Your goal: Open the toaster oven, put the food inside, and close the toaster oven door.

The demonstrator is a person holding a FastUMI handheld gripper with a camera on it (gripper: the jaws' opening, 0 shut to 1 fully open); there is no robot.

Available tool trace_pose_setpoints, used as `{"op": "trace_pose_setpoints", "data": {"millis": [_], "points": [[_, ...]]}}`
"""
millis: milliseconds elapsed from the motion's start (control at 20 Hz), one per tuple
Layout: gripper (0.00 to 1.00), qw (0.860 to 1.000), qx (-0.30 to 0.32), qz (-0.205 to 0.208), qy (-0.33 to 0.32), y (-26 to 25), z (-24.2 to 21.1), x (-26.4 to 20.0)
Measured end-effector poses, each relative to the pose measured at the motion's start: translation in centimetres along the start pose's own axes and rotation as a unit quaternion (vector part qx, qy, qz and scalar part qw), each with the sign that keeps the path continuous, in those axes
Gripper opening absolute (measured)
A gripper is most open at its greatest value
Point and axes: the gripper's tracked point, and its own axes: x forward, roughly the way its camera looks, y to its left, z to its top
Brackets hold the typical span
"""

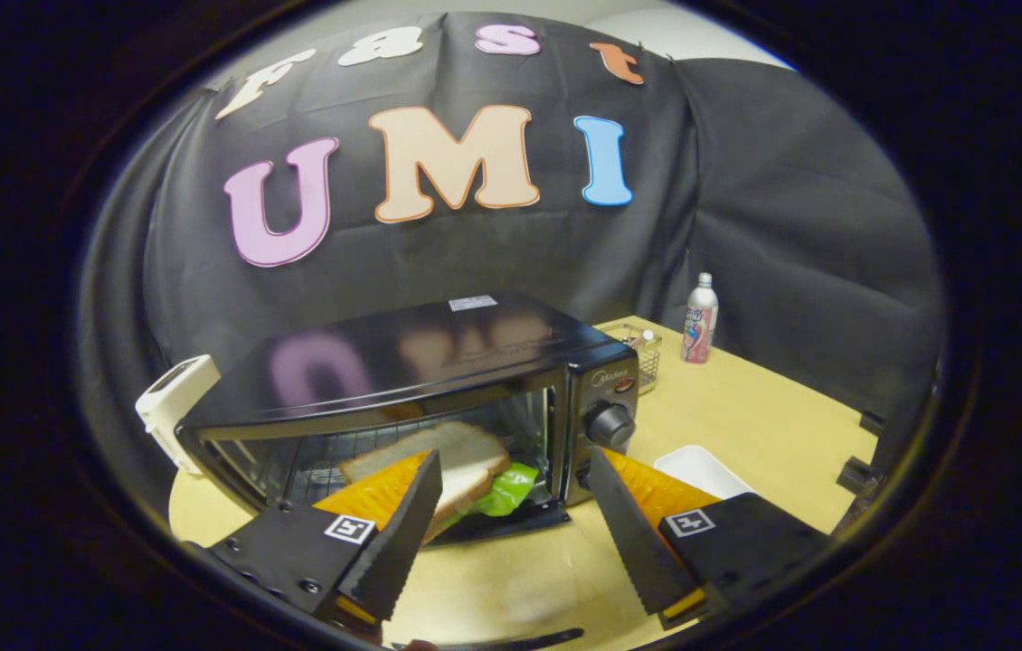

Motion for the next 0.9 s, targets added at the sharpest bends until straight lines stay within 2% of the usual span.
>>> {"op": "trace_pose_setpoints", "data": {"millis": [200,600,900], "points": [[1.0,1.0,-0.01,0.019,0.02,-0.3,-1.3,-3.2],[1.0,0.994,-0.031,0.062,0.086,-1.2,-7.4,-9.8],[1.0,0.987,-0.056,0.071,0.136,-2.7,-12.1,-12.1]]}}
